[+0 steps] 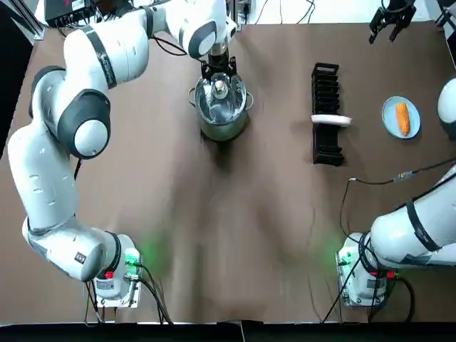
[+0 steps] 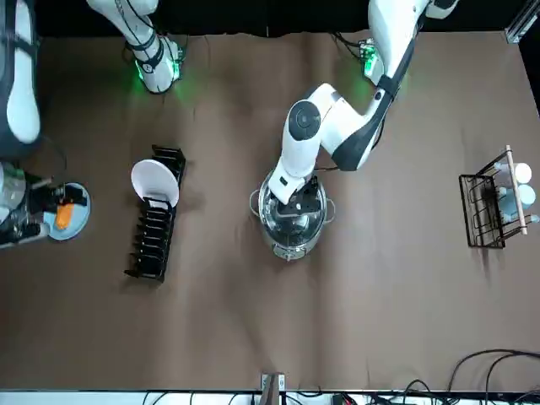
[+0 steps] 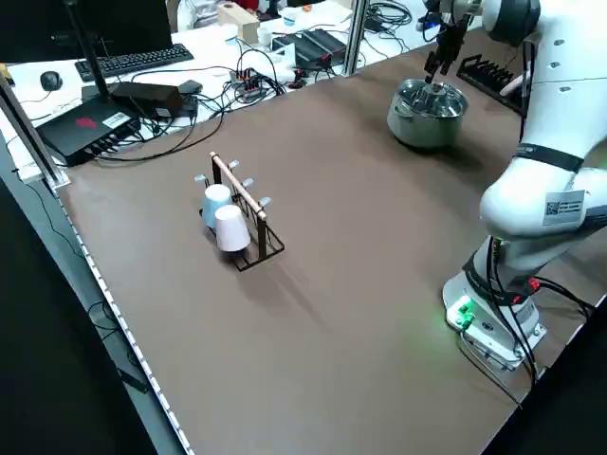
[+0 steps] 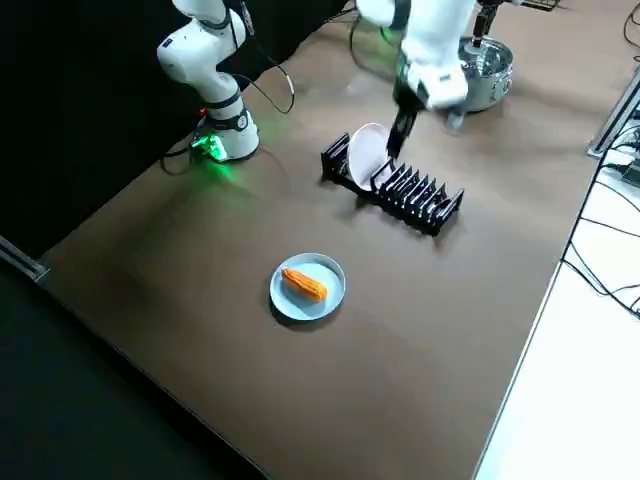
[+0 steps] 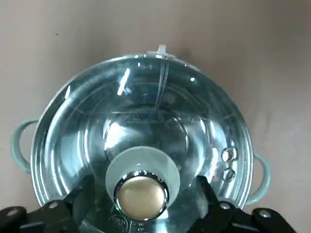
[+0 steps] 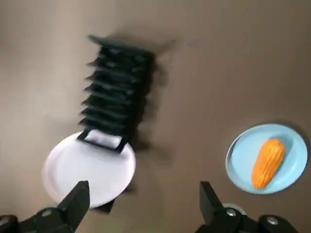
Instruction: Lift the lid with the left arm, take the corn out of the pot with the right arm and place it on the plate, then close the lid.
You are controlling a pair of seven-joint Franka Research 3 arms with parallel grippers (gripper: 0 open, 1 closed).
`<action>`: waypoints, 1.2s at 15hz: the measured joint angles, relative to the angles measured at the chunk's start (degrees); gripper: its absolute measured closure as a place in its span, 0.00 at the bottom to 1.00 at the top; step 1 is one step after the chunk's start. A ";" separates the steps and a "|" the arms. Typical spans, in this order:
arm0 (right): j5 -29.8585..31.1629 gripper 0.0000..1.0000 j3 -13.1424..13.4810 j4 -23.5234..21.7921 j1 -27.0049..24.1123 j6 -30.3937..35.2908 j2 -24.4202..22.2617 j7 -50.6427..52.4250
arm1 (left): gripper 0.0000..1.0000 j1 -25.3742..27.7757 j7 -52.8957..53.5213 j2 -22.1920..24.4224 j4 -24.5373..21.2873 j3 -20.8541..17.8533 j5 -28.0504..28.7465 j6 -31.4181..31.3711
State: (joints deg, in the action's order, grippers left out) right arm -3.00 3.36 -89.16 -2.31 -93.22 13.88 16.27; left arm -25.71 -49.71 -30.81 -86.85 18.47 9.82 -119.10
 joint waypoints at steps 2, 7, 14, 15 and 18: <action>0.04 0.00 -0.49 0.12 0.84 4.43 -4.20 -0.28 | 0.00 0.97 0.00 1.82 0.71 -0.11 0.14 0.09; 0.55 0.00 -1.69 0.17 1.82 8.75 -13.78 -5.72 | 0.01 9.91 9.41 12.60 1.38 -0.11 0.58 11.71; 1.21 0.00 -1.51 -0.24 4.73 12.88 -20.92 -9.16 | 0.00 28.57 32.31 26.27 1.23 0.16 -5.31 29.03; 1.22 0.00 -1.48 -0.43 4.82 12.89 -21.26 -9.37 | 0.00 30.22 33.33 26.98 1.22 0.10 -5.40 29.67; 1.23 0.00 -1.27 -1.61 4.82 12.94 -21.50 -9.43 | 0.00 32.08 33.97 27.52 1.14 -0.09 -5.40 30.19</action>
State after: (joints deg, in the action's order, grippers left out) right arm -1.77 2.09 -90.77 2.51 -80.28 -7.61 6.84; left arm 6.37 -15.75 -3.29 -85.71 18.38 4.42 -88.91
